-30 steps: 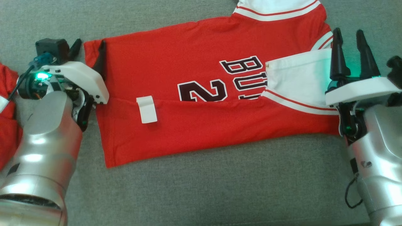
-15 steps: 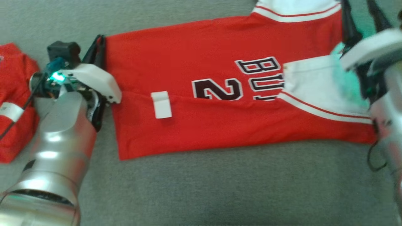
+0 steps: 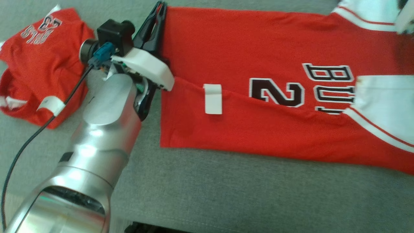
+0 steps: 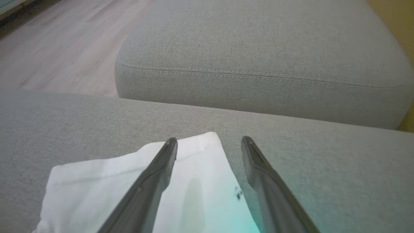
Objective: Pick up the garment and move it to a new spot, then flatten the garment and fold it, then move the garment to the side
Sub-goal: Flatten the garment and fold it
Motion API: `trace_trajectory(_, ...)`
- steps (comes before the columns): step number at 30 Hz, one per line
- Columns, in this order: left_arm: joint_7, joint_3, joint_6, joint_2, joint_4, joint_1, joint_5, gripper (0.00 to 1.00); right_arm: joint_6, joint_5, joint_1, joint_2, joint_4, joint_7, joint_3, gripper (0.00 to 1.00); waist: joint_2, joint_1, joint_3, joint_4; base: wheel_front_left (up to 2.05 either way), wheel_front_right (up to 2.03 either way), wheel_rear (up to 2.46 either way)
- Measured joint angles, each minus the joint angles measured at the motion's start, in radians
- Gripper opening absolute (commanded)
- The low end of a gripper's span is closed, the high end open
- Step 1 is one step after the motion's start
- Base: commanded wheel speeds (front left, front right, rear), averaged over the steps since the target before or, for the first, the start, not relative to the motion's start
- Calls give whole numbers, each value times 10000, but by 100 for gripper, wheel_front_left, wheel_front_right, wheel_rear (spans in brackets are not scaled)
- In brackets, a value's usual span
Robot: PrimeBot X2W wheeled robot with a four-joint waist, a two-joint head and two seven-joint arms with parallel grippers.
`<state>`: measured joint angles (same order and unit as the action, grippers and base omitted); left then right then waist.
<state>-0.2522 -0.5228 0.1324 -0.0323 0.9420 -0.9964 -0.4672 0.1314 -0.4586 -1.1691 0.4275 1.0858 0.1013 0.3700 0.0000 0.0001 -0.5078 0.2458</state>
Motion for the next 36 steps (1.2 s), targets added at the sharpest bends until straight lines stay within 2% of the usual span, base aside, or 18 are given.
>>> trace_trajectory(10, 0, -318, 0, 123, -765, 57, -196, 0, 0, 313, -833, 163, 1214, 324, 65, 100, 0, 0, -487, 552, 0, 0, 0)
trace_trajectory(11, -2, -336, 0, 121, -786, 75, -244, 0, 0, 391, -928, 161, 1313, 326, 75, 81, 0, -1, -502, 571, 0, 0, 0)
trace_trajectory(12, -2, -339, 0, 121, -807, 103, -276, 0, 0, 408, -999, 159, 1369, 326, 73, 28, 0, -2, -526, 575, 0, 0, 0)
trace_trajectory(13, -2, -351, 0, 121, -825, 132, -276, 0, 0, 408, -1058, 151, 1417, 324, 73, 0, 0, -1, -554, 569, 0, 0, 0)
trace_trajectory(16, -2, -378, 0, 128, -849, 174, -364, 0, 0, 407, -1128, 96, 1469, 29, 56, 0, 0, 0, -563, 507, 0, 0, 0)
trace_trajectory(21, -2, 105, -98, 115, -1039, 238, -224, 0, 0, 376, -1125, -117, 1498, -1710, -232, 0, 0, 0, -383, 240, 0, 0, 0)
trace_trajectory(25, -4, 698, -186, -65, -1312, 662, 173, 0, 0, 105, -1057, -614, 1231, -2888, -280, 0, 0, -1, -67, -125, 0, 0, 0)
trace_trajectory(29, -15, 1216, -267, -479, -1338, 1414, 562, 0, 0, -493, -403, -894, 564, -3338, -232, 0, 0, -1, 323, -634, 0, 0, 0)
trace_trajectory(36, -15, 2230, -445, -918, -1613, 2443, 1195, 0, 0, -1818, 1938, -924, -1434, -3496, -96, 0, 0, -2, 1074, -1579, 0, 0, 0)
